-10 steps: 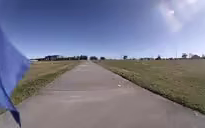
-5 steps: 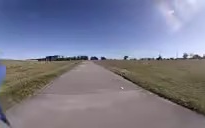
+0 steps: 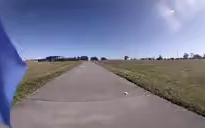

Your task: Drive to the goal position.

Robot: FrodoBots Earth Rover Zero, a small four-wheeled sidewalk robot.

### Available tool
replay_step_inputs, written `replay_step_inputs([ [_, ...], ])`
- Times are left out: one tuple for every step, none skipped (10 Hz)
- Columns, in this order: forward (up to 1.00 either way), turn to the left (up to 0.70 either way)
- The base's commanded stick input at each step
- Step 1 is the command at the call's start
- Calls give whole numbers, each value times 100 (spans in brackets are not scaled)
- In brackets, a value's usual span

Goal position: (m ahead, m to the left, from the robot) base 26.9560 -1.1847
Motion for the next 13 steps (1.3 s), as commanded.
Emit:
replay_step_inputs([
  [85, 0],
  [85, 0],
  [85, 0],
  [85, 0],
  [85, 0],
  [85, 0],
  [85, 0],
  [85, 0],
  [100, 0],
  [100, 0],
  [100, 0],
  [100, 0],
  [100, 0],
])
